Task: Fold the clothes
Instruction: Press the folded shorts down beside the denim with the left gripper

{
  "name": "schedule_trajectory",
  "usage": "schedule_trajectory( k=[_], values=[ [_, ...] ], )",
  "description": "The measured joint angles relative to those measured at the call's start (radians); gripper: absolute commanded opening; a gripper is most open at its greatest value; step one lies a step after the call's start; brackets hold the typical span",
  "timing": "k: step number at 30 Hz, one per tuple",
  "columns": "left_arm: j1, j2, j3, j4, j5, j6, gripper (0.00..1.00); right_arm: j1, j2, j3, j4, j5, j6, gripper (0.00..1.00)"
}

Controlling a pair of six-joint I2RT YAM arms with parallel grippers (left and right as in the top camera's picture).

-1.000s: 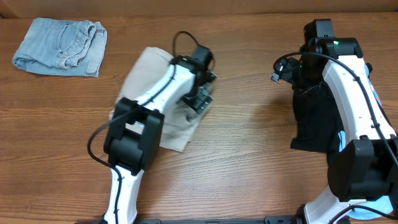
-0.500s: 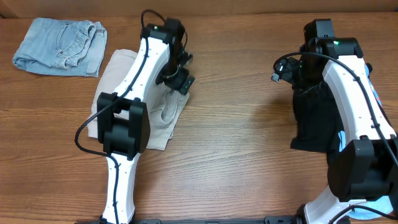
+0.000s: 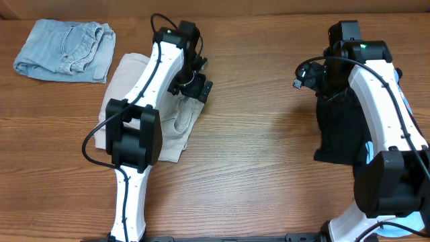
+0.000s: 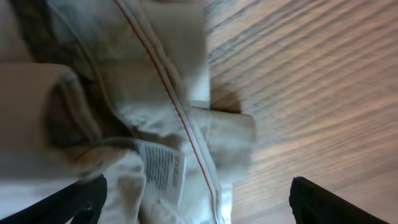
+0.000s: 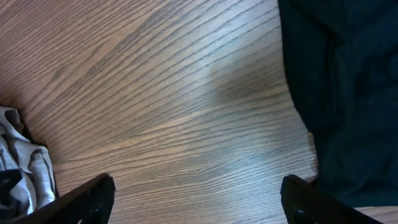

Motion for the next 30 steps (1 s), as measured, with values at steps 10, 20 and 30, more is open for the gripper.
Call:
schedule_trajectory(
  k=[10, 20, 30],
  values=[
    [-0.003, -0.021, -0.166, 0.132, -0.026, -0.014, 0.87, 0.0, 0.0, 0.0, 0.011, 0.0, -0.014, 0.89],
    [-0.005, -0.094, -0.319, 0.299, -0.066, -0.025, 0.72, 0.0, 0.0, 0.0, 0.018, 0.0, -0.018, 0.89],
    [-0.004, -0.153, -0.455, 0.452, -0.114, -0.034, 0.31, 0.0, 0.0, 0.0, 0.021, 0.0, -0.017, 0.89]
  ],
)
